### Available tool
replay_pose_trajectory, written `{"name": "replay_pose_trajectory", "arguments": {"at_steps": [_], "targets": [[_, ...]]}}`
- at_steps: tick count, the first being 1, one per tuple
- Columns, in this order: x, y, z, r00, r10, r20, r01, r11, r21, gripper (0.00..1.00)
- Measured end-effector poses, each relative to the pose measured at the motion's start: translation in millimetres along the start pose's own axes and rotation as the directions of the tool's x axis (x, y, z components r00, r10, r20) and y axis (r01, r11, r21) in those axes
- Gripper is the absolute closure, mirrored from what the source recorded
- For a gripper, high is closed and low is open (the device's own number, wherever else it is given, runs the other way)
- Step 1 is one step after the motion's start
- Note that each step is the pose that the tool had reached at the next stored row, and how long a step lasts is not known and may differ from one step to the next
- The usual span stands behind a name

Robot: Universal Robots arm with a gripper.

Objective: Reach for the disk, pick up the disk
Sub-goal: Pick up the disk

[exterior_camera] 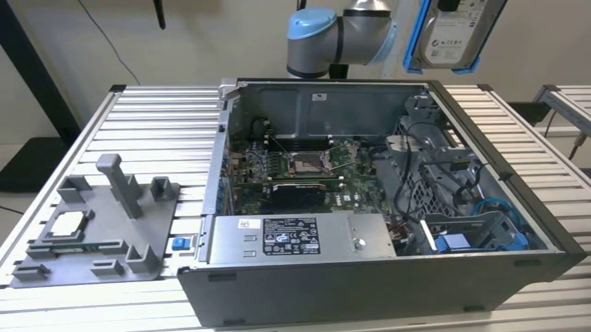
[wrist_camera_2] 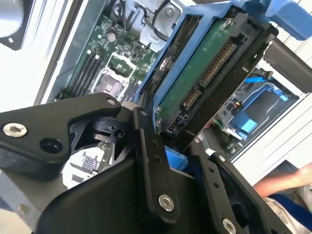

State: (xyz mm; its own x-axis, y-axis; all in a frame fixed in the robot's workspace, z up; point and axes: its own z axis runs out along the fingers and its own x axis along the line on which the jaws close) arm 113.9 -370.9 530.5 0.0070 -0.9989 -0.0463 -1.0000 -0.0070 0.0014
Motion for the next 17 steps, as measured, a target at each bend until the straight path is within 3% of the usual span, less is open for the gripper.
{"name": "replay_pose_trajectory", "arguments": {"at_steps": [12,17], "targets": [[1.3,-0.4,-0.1,1.0,0.0,-0.0001,0.0,1.0,0.0,1.0],[8.8,-0.3,-0.4,1.0,0.0,0.0,0.0,1.0,-0.0001,1.0]]}}
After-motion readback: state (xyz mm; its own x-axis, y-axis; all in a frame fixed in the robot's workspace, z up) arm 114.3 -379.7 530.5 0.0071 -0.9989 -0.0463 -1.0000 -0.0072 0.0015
